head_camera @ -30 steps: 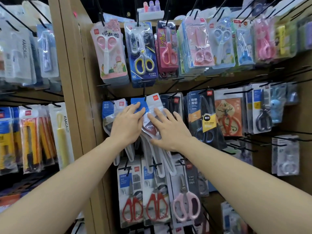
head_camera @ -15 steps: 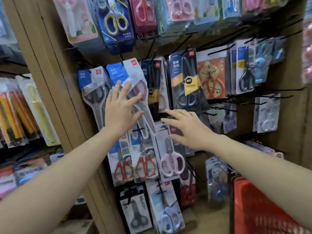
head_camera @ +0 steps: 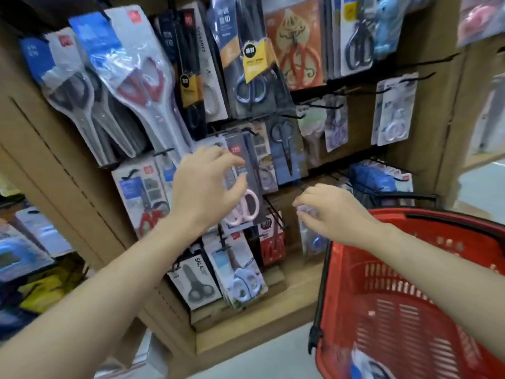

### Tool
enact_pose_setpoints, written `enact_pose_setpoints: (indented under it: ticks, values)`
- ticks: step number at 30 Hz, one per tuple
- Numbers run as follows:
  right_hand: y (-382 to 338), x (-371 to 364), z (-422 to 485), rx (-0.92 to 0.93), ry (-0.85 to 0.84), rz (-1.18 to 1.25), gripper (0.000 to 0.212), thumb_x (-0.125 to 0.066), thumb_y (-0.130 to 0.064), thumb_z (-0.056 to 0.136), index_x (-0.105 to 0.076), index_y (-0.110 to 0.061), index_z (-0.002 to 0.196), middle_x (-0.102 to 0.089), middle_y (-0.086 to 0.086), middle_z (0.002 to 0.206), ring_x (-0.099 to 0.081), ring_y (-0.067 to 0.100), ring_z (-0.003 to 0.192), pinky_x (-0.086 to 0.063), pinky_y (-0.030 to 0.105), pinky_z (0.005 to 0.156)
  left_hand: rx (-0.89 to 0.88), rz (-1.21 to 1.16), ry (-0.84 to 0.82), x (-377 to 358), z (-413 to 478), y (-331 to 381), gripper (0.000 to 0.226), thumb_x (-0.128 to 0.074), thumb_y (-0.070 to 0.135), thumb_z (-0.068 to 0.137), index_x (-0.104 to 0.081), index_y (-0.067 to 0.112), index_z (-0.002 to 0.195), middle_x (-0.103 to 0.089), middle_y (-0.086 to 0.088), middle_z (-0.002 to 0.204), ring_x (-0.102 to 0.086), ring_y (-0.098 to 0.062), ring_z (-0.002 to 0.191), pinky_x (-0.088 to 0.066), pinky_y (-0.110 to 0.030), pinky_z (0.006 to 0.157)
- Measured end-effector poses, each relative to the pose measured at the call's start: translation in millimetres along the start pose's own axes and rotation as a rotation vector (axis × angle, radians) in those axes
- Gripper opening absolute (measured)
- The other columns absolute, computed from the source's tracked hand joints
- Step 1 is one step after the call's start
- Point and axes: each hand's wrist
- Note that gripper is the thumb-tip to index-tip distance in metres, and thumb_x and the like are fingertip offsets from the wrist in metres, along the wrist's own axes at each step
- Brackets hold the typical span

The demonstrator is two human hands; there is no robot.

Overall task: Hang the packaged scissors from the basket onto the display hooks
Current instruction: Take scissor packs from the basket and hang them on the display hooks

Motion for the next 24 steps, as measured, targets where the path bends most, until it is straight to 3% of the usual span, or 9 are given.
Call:
enact_pose_setpoints:
  ticks: [3, 6, 9, 11, 13, 15, 18, 21, 24]
  values:
    - [26.8, -15.9, -55.3, -0.174, -0.14, 0.052, 0.018, -0.062, -0.03, 0.089, -0.074, -0.019, 0.096, -0.071, -0.001, 0.083, -0.069, 0.028, 0.082, -0.058, 0.043, 0.07, -0.018, -0.133, -0.22, -39.3, -52.0, 45.9, 0.035, -0.053, 0.044, 0.089, -0.079, 0.021, 0.096, -0.074, 0.003, 0.092, -0.066, -0.023, 0.089, -0.052, -0.04, 0.076]
    - [56.3, -35.5, -110.6, -0.355, -0.388, 0.027, 0.024, -0.065, -0.031, 0.09, -0.072, -0.024, 0.112, -0.076, -0.001, 0.096, -0.071, 0.03, 0.095, -0.057, 0.042, 0.078, 0.092, -0.24, -0.442, -92.0, -104.4, 92.8, 0.04, -0.051, 0.051, 0.082, -0.078, 0.025, 0.098, -0.073, 0.005, 0.094, -0.065, -0.025, 0.091, -0.054, -0.042, 0.077]
    - [77.7, -60.1, -154.2, -0.486, -0.704, -0.012, 0.027, -0.068, -0.032, 0.091, -0.07, -0.027, 0.117, -0.076, 0.0, 0.106, -0.07, 0.028, 0.105, -0.053, 0.036, 0.084, 0.255, -0.305, -0.712, -129.3, -142.2, 133.3, 0.051, -0.055, 0.056, 0.085, -0.069, 0.029, 0.127, -0.064, 0.004, 0.128, -0.059, -0.026, 0.116, -0.05, -0.041, 0.095]
    - [88.0, -77.9, -176.9, -0.534, -0.837, 0.017, 0.028, -0.068, -0.029, 0.09, -0.071, -0.026, 0.117, -0.076, 0.002, 0.11, -0.069, 0.028, 0.108, -0.052, 0.033, 0.088, 0.338, -0.358, -0.83, -145.5, -162.8, 152.7, 0.067, -0.063, 0.053, 0.089, -0.046, 0.032, 0.151, -0.044, 0.002, 0.15, -0.044, -0.027, 0.135, -0.041, -0.039, 0.109]
    - [94.9, -94.7, -197.6, -0.578, -0.931, 0.049, 0.027, -0.066, -0.025, 0.089, -0.073, -0.024, 0.116, -0.076, 0.005, 0.11, -0.07, 0.029, 0.107, -0.052, 0.032, 0.087, 0.406, -0.411, -0.859, -153.9, -174.9, 163.7, 0.082, -0.067, 0.048, 0.09, -0.027, 0.033, 0.16, -0.036, 0.002, 0.154, -0.037, -0.026, 0.142, -0.037, -0.039, 0.113]
    - [98.3, -114.4, -218.8, -0.61, -1.043, 0.057, 0.027, -0.066, -0.029, 0.089, -0.073, -0.021, 0.113, -0.076, 0.008, 0.11, -0.071, 0.03, 0.106, -0.054, 0.033, 0.086, 0.418, -0.413, -0.844, -157.5, -178.7, 167.1, 0.085, -0.068, 0.041, 0.091, -0.021, 0.036, 0.161, -0.041, 0.002, 0.148, -0.044, -0.026, 0.139, -0.041, -0.04, 0.107]
    - [104.0, -153.3, -257.2, -0.64, -1.22, 0.057, 0.038, -0.077, -0.045, 0.077, -0.075, -0.021, 0.106, -0.076, 0.005, 0.105, -0.072, 0.027, 0.1, -0.057, 0.032, 0.082, 0.449, -0.406, -0.846, -157.4, -176.3, 165.8, 0.085, -0.07, 0.033, 0.09, -0.021, 0.04, 0.16, -0.047, 0.003, 0.148, -0.053, -0.028, 0.131, -0.045, -0.038, 0.097]
    - [105.1, -197.1, -301.5, -0.633, -1.34, 0.079, 0.055, -0.081, -0.058, 0.064, -0.072, -0.023, 0.105, -0.073, 0.0, 0.099, -0.07, 0.024, 0.093, -0.057, 0.033, 0.081, 0.449, -0.378, -0.81, -158.0, -175.0, 165.0, 0.083, -0.069, 0.034, 0.09, -0.025, 0.039, 0.161, -0.055, 0.0, 0.137, -0.054, -0.025, 0.127, -0.044, -0.038, 0.099]
    - [78.6, -211.8, -322.0, -0.608, -1.424, 0.131, 0.045, -0.081, -0.041, 0.082, -0.06, -0.022, 0.117, -0.061, 0.001, 0.099, -0.064, 0.028, 0.103, -0.051, 0.034, 0.083, 0.442, -0.358, -0.793, -161.4, -175.2, 168.4, 0.083, -0.068, 0.034, 0.091, -0.025, 0.036, 0.162, -0.057, -0.001, 0.127, -0.052, -0.024, 0.124, -0.043, -0.037, 0.099]
Point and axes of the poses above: each hand's wrist, its own z-axis towards the middle knuckle, its own x-axis out of the back of the hand, y = z × x
